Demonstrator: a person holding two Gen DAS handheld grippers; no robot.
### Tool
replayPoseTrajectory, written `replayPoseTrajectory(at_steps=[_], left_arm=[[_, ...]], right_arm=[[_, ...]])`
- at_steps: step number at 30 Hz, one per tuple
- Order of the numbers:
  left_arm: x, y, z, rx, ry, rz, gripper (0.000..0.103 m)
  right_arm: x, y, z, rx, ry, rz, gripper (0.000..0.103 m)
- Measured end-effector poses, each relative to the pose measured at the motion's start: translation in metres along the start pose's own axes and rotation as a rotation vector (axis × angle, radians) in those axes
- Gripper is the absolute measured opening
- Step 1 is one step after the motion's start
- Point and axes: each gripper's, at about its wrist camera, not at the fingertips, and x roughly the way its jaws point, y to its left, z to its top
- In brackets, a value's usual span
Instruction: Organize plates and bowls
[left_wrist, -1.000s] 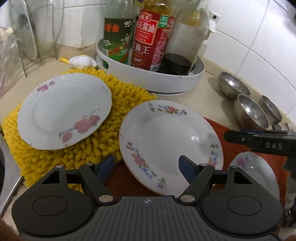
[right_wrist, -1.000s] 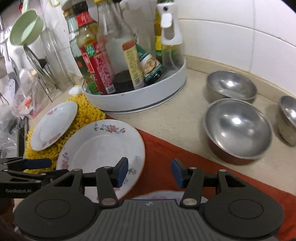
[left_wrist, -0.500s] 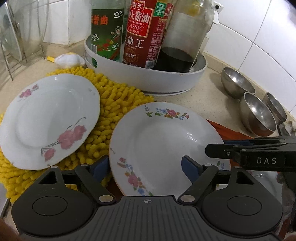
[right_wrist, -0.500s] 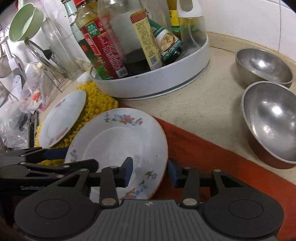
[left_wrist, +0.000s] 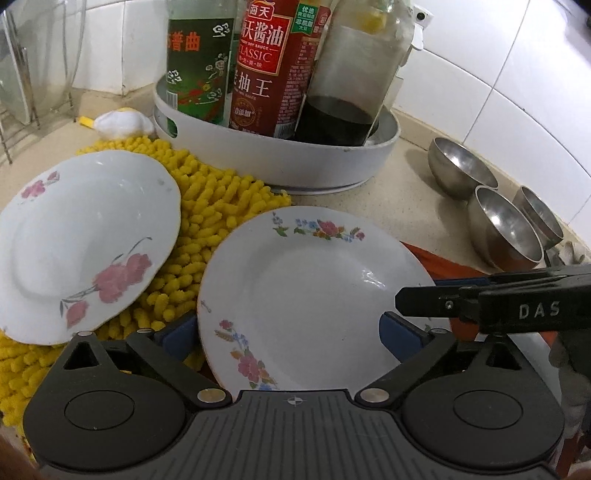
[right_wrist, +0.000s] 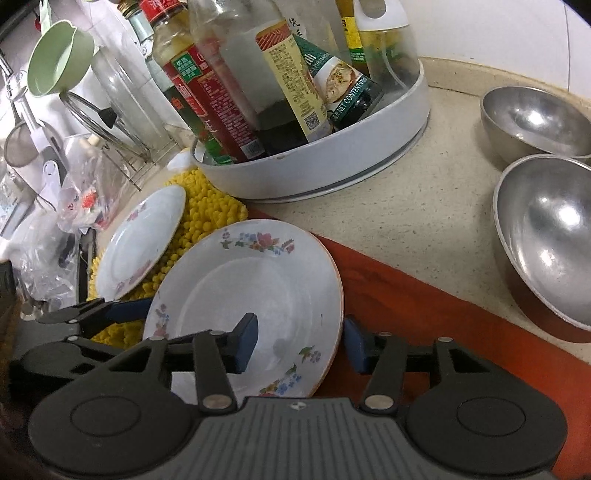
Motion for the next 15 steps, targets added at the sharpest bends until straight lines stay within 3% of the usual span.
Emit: replayPoseTrajectory(at_steps=[3, 10, 15], left_arm=[[-0.003, 0.0017, -0.0011, 0.004, -0.005, 0.007, 0.094], [-0.0093, 0.0075, -0.0005, -0.031, -0.011, -0.008, 0.092], [-0.0103, 0.0088, -0.0051, -0.002, -0.013, -0.013, 0.089]], right_arm=[[0.001, 0.0055, -0.0015, -0.035, -0.005, -0.024, 0.045], [-0.0034, 0.0045, -0.0032, 0.014, 0.003, -0.02, 0.044], [-0.0067, 0.001, -0.0018, 0.037, -0.017, 0.003, 0.044]])
